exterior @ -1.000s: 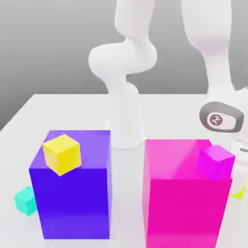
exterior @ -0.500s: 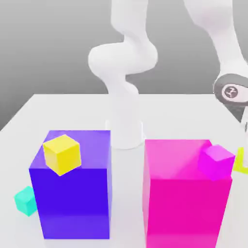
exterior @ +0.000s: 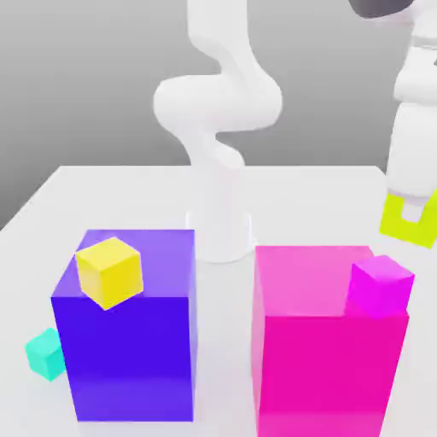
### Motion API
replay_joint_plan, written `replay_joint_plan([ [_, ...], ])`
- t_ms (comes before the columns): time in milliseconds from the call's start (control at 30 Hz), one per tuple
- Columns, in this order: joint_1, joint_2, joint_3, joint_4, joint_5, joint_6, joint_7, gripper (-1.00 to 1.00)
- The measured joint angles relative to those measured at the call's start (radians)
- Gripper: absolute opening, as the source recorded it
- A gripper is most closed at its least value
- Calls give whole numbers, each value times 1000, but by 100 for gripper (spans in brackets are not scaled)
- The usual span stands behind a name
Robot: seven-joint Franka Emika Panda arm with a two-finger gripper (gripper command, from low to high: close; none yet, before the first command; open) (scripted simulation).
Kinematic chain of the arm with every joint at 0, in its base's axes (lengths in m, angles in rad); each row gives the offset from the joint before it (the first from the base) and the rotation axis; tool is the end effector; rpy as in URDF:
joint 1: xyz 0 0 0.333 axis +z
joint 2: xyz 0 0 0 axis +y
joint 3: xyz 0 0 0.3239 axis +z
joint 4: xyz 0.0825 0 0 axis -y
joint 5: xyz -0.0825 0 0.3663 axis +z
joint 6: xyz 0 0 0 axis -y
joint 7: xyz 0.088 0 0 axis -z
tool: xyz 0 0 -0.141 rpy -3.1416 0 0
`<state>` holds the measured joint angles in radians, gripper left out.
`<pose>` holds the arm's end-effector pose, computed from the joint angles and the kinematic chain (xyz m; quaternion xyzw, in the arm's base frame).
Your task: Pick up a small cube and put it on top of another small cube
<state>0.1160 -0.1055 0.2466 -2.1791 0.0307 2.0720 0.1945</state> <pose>0.4630 0.1799 0.4168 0.9971 0.0759 -0.0024 0.0001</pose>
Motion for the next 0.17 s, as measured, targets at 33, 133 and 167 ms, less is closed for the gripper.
replay_joint_plan([
  [33,-1,13,0,-23,-1,37,-1,-100],
  [133,-2,24,1,-45,-2,71,-1,100],
  [167,-2,24,1,-45,-2,71,-1,100],
])
